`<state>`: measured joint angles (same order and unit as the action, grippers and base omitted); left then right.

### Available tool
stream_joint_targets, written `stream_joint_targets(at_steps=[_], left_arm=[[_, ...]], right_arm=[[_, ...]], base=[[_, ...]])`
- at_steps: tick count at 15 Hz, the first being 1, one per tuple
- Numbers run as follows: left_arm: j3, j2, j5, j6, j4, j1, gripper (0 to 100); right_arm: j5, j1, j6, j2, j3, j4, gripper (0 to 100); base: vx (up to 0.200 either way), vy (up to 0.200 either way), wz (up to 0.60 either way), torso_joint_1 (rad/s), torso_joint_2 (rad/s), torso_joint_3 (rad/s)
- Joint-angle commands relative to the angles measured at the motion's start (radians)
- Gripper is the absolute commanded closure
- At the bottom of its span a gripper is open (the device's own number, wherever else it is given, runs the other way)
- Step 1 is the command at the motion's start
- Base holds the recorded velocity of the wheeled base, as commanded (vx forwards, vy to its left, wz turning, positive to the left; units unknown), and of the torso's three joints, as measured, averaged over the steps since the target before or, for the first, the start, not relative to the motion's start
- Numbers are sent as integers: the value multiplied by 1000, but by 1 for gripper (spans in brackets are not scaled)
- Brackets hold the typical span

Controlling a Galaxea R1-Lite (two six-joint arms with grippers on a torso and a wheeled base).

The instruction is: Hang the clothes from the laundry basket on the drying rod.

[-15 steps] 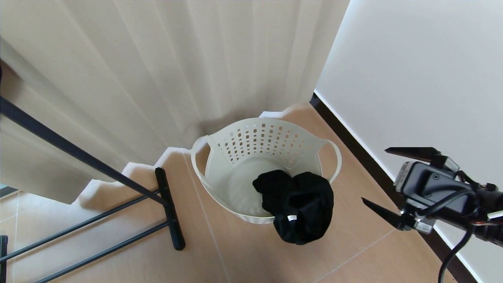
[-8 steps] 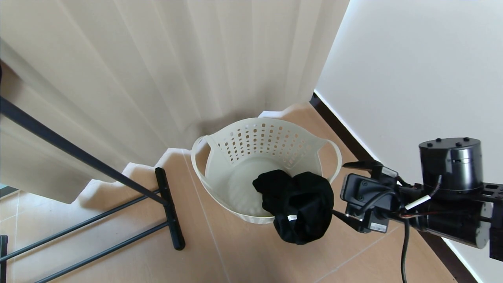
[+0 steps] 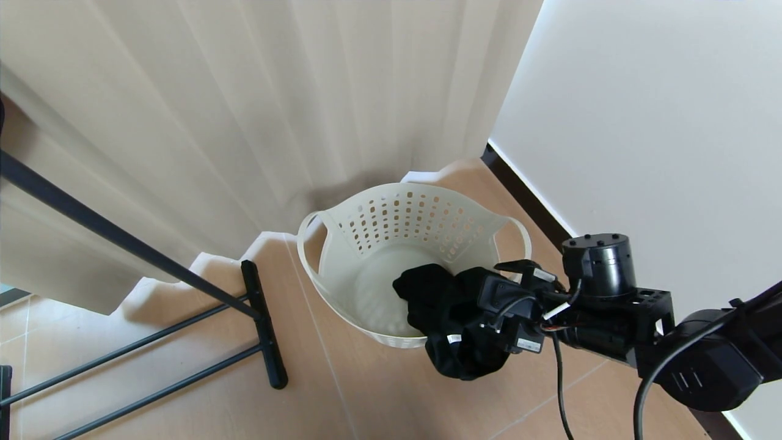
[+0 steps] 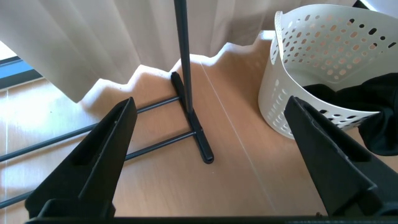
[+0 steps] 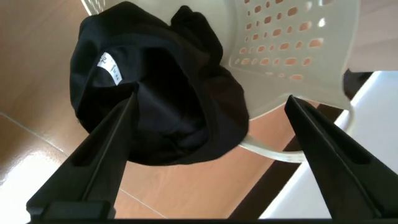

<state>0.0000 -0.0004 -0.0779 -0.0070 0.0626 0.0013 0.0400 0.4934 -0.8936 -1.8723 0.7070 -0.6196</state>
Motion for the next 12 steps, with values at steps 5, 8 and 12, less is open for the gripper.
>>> stream_joint_targets(at_steps=[5, 8, 12], left_arm=[[0, 0, 0, -1, 0, -1, 0], [0, 0, 0, -1, 0, 0, 0], [0, 0, 0, -1, 0, 0, 0]], right_arm=[[1, -13, 41, -172, 60, -60, 0], [4, -39, 53, -195, 97, -62, 0], [4, -58, 82, -215, 129, -62, 0]], base=[[0, 0, 0, 0, 0, 0], [0, 0, 0, 0, 0, 0], [0, 0, 0, 0, 0, 0]])
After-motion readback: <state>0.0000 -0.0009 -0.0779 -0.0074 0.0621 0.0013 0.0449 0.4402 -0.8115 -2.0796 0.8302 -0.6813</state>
